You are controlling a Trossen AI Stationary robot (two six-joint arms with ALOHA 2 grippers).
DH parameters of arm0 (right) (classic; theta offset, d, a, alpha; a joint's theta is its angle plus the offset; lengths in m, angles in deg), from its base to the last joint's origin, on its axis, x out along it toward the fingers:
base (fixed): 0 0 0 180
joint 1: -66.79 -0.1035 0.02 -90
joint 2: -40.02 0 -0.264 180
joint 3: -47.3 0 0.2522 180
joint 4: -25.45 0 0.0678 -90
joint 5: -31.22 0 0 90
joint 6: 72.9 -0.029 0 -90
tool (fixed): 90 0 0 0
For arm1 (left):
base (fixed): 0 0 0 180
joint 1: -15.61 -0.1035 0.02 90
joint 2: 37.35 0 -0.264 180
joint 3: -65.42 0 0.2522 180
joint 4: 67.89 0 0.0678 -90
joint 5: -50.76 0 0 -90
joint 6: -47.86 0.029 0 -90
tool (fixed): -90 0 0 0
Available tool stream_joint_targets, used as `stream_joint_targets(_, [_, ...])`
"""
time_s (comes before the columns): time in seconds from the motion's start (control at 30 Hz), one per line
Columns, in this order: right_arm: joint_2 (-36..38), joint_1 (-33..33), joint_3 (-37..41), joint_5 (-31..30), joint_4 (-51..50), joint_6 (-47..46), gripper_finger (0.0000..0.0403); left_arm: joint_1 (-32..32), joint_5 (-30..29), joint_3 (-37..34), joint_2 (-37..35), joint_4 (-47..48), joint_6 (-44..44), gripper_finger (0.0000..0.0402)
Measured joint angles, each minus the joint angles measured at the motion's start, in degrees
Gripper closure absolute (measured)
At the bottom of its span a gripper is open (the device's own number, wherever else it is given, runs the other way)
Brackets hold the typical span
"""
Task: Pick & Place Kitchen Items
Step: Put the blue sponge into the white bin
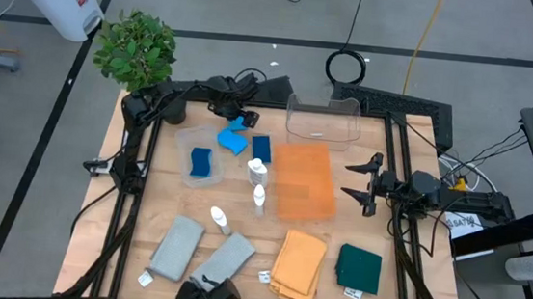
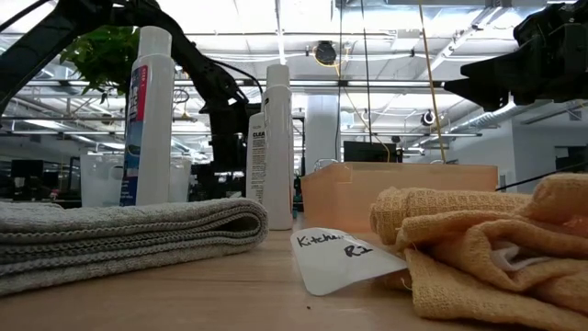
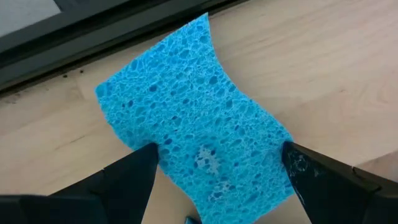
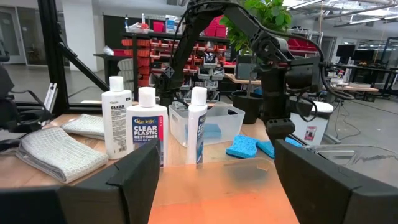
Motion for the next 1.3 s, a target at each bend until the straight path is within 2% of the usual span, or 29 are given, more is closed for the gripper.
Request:
stream_joint_targets(0.13, [0.0, 0.0, 0.0, 0.0, 0.0, 0.0, 0.0124, -0.1, -0.6, -2.4, -0.3, -4.1, 0.4, 0.0053])
stream_joint_targets(0.3, [0.0, 0.0, 0.0, 0.0, 0.0, 0.0, 0.0124, 1.6, -3.2, -3.2, -0.3, -5.4, 5.8, 0.0053])
stream_joint_targets(0.53, [0.0, 0.0, 0.0, 0.0, 0.0, 0.0, 0.0124, 2.2, -3.7, -3.2, -0.1, -6.0, 4.6, 0.0065])
stream_joint_targets(0.67, [0.0, 0.0, 0.0, 0.0, 0.0, 0.0, 0.0124, 2.2, -3.0, -3.3, -0.1, -5.9, 4.7, 0.0127])
stream_joint_targets(1.03, [0.0, 0.0, 0.0, 0.0, 0.0, 0.0, 0.0124, 2.2, -2.5, -3.3, 0.0, -6.5, 7.0, 0.0366])
stream_joint_targets(1.1, [0.0, 0.0, 0.0, 0.0, 0.0, 0.0, 0.0124, 2.1, -1.3, -3.4, -0.5, -6.7, 8.7, 0.0381])
stream_joint_targets(1.3, [0.0, 0.0, 0.0, 0.0, 0.0, 0.0, 0.0124, 2.1, 0.3, -3.7, -5.0, -6.0, 10.6, 0.0374])
